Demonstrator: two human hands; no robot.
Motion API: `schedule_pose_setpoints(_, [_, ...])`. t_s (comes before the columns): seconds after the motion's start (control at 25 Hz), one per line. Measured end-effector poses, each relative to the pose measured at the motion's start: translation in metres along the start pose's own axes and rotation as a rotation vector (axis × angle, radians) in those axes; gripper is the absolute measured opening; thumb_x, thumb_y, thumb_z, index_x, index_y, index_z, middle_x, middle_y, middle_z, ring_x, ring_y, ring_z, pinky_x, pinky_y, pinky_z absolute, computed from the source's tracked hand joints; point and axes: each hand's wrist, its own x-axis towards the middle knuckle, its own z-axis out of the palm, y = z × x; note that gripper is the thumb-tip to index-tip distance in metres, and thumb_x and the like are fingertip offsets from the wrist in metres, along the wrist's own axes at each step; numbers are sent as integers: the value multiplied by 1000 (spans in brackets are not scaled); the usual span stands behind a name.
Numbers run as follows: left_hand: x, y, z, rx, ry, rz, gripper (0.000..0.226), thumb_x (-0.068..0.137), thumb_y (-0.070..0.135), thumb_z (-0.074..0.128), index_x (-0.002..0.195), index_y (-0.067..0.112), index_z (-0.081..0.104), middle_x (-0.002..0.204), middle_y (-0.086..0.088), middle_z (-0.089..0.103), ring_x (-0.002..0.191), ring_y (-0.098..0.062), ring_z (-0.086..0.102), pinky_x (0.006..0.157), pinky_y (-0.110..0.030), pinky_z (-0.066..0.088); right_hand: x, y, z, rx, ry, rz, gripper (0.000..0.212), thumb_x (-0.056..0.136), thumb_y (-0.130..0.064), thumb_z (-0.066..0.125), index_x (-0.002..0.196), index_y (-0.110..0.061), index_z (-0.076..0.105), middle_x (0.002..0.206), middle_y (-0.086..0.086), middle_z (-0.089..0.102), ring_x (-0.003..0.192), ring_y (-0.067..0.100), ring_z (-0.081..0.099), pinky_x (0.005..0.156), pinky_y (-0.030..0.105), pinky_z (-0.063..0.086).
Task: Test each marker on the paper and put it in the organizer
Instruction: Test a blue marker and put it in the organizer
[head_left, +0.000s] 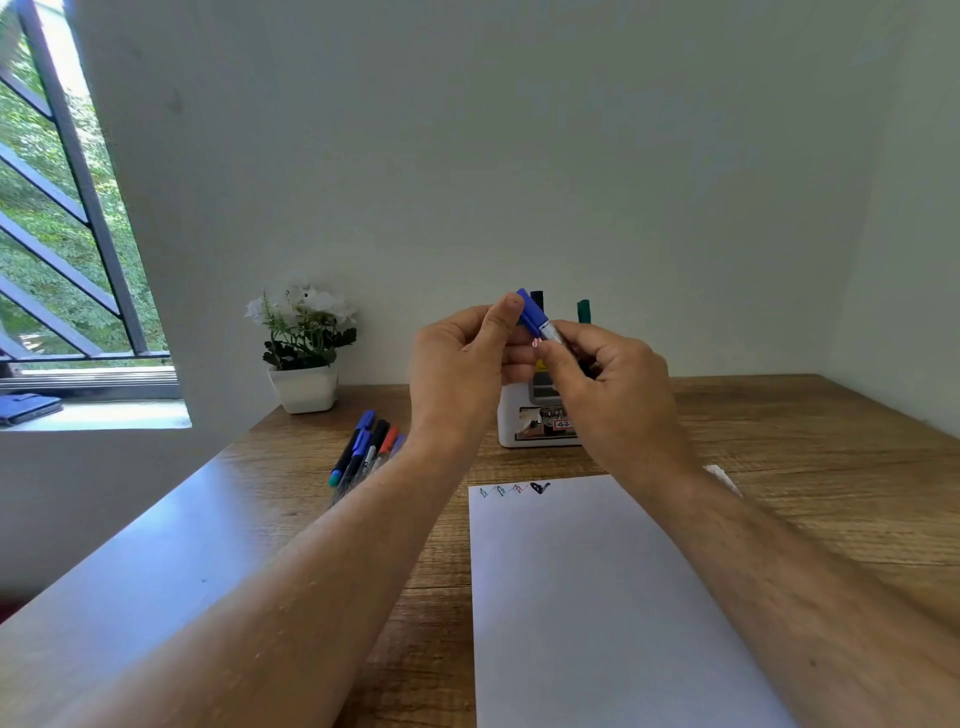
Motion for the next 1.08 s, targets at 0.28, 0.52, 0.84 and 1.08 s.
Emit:
schedule_pose_setpoints(0.28, [1, -1, -2, -115, -11, -107, 26, 86, 35, 73, 88, 9, 78, 74, -7, 75, 67, -14, 71, 64, -23, 59, 2, -2, -6, -116, -32, -80, 31, 96, -45, 54, 94, -22, 74, 56, -15, 55, 57, 0, 56, 44, 12, 39])
schedule_pose_setpoints(0.52, [3, 1, -5, -187, 44, -155, 22, 86, 32, 74, 78, 12, 78, 71, -7, 74, 62, -12, 70, 58, -20, 56, 4, -9, -6, -241, -60, -96, 38, 94, -54, 52, 75, -24, 65, 54, -15, 50, 52, -2, 55, 44, 8, 37])
schedule_pose_setpoints(0.84, [4, 10, -7, -456, 33, -249, 15, 93, 17, 65, 97, 4, 70, 76, -11, 72, 64, -15, 70, 60, -22, 60, 3, -6, -3, -17, 34, -25, 41, 98, -48, 49, 81, -14, 66, 63, -7, 61, 64, 1, 60, 46, 7, 40])
schedule_pose_setpoints(1.08, [1, 13, -5, -519, -16, -302, 22, 96, 9, 51, 105, -1, 68, 88, -17, 75, 72, -20, 74, 60, -23, 59, 0, -9, -2, 147, 23, -28, 26, 102, -30, 48, 100, -14, 69, 60, -23, 58, 56, -5, 57, 47, 9, 41])
